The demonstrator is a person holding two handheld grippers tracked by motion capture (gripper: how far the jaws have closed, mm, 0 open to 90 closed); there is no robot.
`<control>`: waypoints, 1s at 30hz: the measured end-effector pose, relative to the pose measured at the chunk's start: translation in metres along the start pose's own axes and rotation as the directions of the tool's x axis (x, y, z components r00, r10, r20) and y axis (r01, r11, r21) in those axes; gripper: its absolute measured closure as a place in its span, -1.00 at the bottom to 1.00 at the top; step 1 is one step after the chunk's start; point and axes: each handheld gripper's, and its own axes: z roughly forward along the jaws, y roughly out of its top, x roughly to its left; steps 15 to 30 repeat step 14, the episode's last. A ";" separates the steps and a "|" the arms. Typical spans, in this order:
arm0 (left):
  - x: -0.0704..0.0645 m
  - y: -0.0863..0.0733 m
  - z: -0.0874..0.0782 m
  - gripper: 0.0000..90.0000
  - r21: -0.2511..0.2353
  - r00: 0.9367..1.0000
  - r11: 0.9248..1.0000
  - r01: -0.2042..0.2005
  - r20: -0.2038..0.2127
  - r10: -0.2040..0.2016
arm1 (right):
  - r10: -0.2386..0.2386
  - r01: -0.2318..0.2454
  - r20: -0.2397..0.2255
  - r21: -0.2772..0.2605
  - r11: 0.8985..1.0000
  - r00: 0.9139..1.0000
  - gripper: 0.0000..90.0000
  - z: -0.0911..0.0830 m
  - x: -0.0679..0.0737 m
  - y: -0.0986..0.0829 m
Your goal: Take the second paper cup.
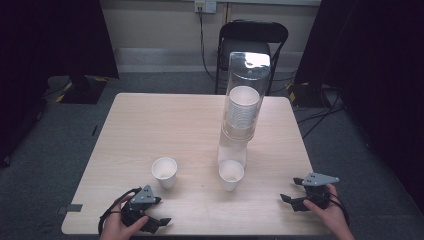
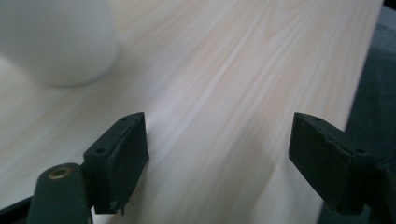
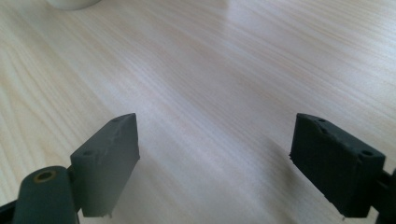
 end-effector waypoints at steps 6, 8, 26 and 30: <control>0.021 -0.017 -0.014 -0.60 -0.032 0.997 0.999 0.001 -0.079 -0.003 | -0.044 0.044 -0.006 0.029 0.999 0.999 -0.67 0.003 0.004 -0.003; 0.025 -0.021 -0.015 -0.60 -0.044 0.995 0.999 -0.028 -0.099 0.024 | -0.033 0.034 -0.010 0.016 0.999 0.999 -0.68 0.004 0.004 -0.004; 0.026 -0.024 -0.012 -0.69 -0.074 0.990 0.997 -0.025 -0.140 0.015 | -0.021 0.021 -0.029 0.024 0.999 0.999 -0.68 0.005 0.001 -0.004; 0.026 -0.024 -0.012 -0.69 -0.074 0.990 0.997 -0.025 -0.140 0.015 | -0.021 0.021 -0.029 0.024 0.999 0.999 -0.68 0.005 0.001 -0.004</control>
